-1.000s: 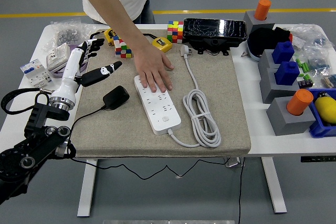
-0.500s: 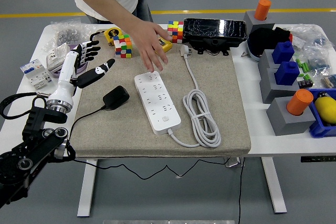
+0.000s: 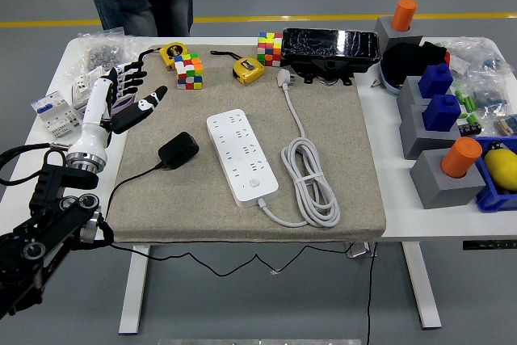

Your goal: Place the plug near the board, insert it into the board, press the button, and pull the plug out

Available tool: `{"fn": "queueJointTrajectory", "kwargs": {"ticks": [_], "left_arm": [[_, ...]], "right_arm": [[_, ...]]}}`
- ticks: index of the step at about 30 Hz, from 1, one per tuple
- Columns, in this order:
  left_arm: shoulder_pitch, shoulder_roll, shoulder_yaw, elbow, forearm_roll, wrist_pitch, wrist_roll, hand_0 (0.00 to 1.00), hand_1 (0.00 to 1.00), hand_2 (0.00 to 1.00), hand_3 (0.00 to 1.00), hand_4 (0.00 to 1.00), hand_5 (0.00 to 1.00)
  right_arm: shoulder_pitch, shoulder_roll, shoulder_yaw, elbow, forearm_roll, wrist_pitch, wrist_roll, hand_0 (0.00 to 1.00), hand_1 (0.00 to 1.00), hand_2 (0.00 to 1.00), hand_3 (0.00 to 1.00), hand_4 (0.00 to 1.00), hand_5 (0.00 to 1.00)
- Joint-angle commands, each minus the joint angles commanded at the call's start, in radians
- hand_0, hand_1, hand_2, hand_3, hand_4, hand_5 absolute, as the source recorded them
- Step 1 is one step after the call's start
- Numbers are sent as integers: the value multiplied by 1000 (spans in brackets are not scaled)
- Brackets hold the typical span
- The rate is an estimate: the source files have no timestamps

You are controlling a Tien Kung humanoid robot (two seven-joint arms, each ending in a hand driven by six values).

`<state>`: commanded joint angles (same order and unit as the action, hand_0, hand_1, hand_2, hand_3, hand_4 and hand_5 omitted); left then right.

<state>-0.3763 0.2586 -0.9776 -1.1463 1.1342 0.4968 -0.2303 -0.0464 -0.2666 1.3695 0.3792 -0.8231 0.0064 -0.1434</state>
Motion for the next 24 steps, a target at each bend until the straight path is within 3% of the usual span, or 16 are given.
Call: {"fn": "queueJointTrajectory", "kwargs": {"ticks": [24], "left_arm": [[-6, 9, -18, 6, -24, -23, 23, 680, 719, 716, 751, 880, 378]], "right_arm": [[10, -6, -16, -1, 5, -1, 1, 530, 628, 595, 536, 876, 404]]}}
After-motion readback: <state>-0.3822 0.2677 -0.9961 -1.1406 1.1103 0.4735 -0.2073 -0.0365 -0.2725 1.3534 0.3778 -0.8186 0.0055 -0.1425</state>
